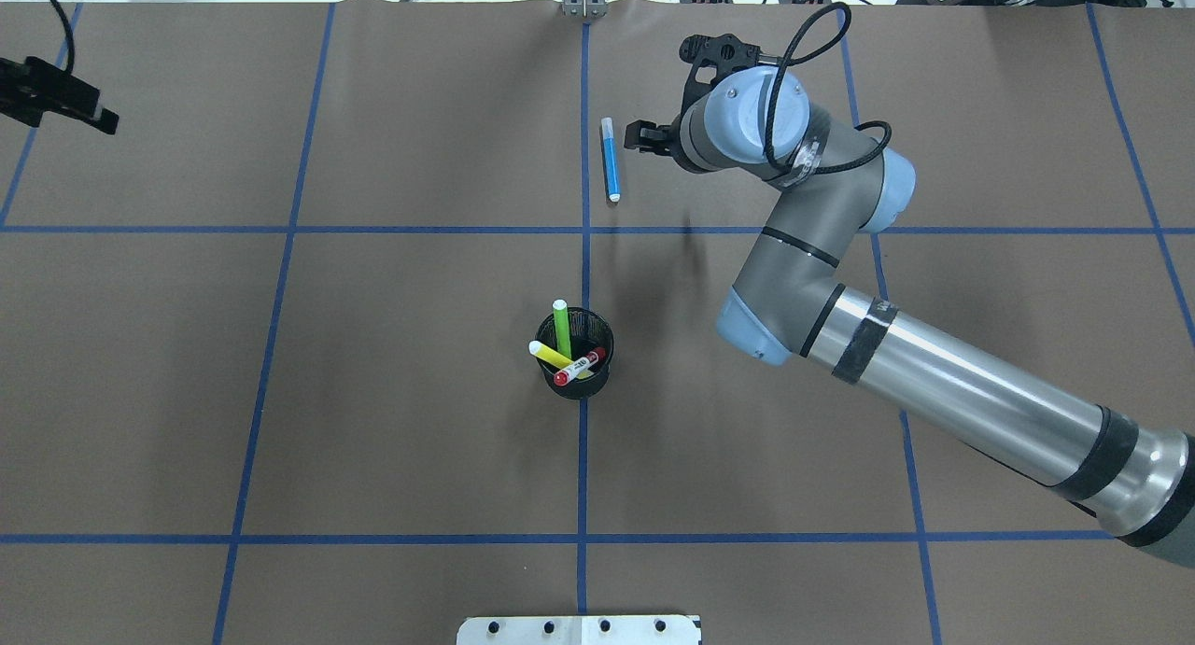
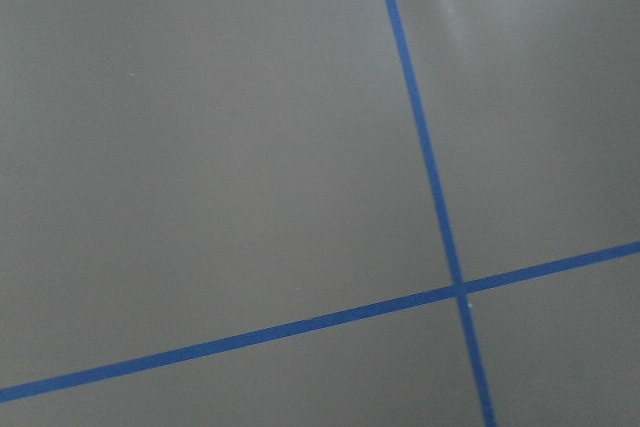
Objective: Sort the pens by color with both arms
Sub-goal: 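Lower the left gripper over the pen cup while the right gripper withdraws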
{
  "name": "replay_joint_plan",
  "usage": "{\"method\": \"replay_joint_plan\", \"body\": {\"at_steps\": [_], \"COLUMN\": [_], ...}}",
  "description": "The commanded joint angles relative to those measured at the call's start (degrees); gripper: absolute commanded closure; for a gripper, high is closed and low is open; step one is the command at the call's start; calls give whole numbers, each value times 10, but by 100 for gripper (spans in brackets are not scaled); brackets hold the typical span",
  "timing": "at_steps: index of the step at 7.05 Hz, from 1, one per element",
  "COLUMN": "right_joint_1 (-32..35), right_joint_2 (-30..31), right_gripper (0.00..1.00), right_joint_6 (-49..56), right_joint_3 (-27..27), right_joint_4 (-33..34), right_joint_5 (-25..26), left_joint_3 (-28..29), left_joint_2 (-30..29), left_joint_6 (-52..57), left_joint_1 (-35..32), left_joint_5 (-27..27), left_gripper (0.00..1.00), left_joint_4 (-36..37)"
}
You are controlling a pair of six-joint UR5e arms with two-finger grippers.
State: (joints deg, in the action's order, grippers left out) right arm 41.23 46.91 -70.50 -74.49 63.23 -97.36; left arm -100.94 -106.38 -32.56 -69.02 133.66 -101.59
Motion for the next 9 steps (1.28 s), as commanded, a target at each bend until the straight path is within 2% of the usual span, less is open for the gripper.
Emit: {"method": "replay_joint_plan", "body": {"at_steps": [1, 2, 3, 4, 5, 7, 8, 9], "right_joint_1": [40, 54, 66, 75, 85, 86, 86, 87], "right_joint_2": [0, 5, 11, 14, 21, 28, 28, 29], "right_gripper": [1, 1, 1, 1, 1, 1, 1, 1], "right_joint_6": [33, 33, 39, 72, 94, 96, 96, 96], "right_joint_3": [-28, -30, -30, -35, -51, -57, -57, -57], "right_joint_4": [83, 88, 100, 123, 145, 146, 145, 145], "right_joint_5": [-125, -169, -208, -229, -230, -230, -230, -230], "left_joint_3": [-2, -3, 2, 6, 40, 125, 131, 132], "left_joint_2": [-106, -163, -219, -254, -295, -380, -385, -379], "left_joint_6": [-142, -202, -256, -302, -325, -339, -339, -339], "left_joint_1": [90, 146, 198, 230, 249, 290, 307, 325], "left_joint_5": [-9, -14, -40, -42, -41, -44, -44, -44], "left_gripper": [0, 0, 0, 0, 0, 1, 14, 33], "left_joint_4": [78, 145, 186, 202, 204, 206, 206, 207]}}
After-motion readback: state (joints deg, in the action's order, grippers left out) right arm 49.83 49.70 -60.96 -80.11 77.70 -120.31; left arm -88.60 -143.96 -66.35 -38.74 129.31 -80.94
